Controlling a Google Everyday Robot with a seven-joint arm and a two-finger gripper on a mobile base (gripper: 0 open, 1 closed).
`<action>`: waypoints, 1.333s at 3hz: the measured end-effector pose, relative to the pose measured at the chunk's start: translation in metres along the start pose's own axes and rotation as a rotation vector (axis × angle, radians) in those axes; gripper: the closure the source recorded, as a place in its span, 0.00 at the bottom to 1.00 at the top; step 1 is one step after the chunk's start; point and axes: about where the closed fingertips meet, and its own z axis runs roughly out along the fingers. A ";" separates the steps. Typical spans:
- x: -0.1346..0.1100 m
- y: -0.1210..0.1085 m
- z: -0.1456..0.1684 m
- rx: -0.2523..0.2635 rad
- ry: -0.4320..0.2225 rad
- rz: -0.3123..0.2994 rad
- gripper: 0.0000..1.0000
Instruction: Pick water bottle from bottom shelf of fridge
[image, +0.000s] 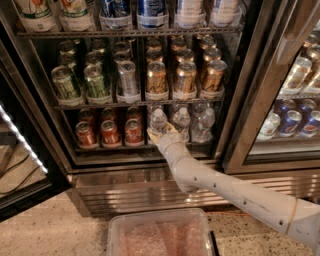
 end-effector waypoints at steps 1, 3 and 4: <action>0.001 -0.003 -0.017 0.066 -0.051 0.027 1.00; -0.018 -0.037 -0.026 0.157 -0.101 -0.008 1.00; -0.016 -0.036 -0.026 0.157 -0.100 -0.008 1.00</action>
Offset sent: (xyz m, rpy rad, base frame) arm -0.0133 -0.0785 0.0637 0.0475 -0.1510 -0.2278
